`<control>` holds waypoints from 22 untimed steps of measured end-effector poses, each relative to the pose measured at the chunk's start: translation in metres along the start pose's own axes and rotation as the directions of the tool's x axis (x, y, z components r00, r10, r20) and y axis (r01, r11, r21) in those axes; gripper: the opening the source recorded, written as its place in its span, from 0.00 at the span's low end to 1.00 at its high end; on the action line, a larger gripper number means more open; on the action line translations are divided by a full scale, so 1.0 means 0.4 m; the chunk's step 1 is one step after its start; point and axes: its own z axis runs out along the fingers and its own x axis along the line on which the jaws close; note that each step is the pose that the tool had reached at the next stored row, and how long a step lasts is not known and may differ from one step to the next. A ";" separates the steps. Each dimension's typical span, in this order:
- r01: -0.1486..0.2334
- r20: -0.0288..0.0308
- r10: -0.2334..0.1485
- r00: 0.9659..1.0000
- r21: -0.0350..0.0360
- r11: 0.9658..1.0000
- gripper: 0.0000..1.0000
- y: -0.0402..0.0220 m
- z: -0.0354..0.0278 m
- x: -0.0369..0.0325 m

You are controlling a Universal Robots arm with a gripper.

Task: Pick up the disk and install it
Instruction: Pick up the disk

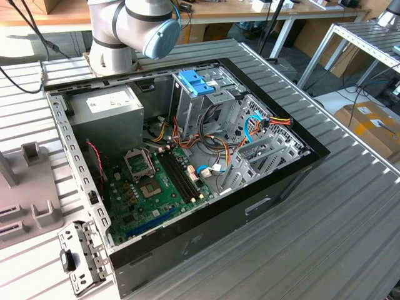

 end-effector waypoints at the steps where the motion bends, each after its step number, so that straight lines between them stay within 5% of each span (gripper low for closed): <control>1: 0.000 0.000 0.000 1.000 0.000 1.000 0.54 0.000 0.001 0.000; 22: 0.000 0.007 0.000 1.000 0.000 1.000 0.54 -0.002 0.037 0.001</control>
